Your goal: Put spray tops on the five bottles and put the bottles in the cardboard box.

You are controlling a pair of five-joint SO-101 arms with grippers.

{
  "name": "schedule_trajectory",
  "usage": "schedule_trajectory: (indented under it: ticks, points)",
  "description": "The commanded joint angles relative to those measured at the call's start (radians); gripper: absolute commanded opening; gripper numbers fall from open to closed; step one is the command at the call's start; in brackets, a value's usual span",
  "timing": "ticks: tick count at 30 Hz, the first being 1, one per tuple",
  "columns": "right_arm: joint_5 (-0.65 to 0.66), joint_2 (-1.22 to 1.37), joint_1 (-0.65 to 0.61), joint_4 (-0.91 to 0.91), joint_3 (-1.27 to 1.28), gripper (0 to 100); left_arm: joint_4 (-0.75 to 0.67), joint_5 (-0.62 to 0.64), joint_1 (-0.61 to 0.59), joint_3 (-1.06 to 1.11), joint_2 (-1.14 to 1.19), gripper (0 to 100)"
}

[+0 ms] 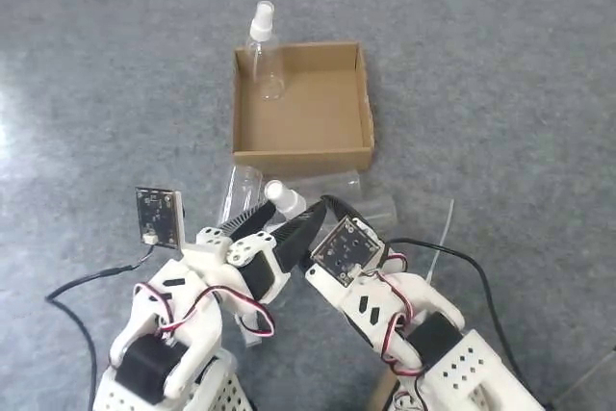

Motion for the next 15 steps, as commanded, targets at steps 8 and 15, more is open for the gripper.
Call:
schedule_trajectory:
  ticks: [8, 15]
  points:
    - [0.015, -0.01, -0.007, -0.015, -0.014, 11.1, -0.003, -0.011, -0.034, -0.065, -0.018, 25]
    - [0.017, -0.01, -0.007, -0.015, -0.014, 11.1, -0.023, -0.011, -0.109, -0.065, -0.018, 25]
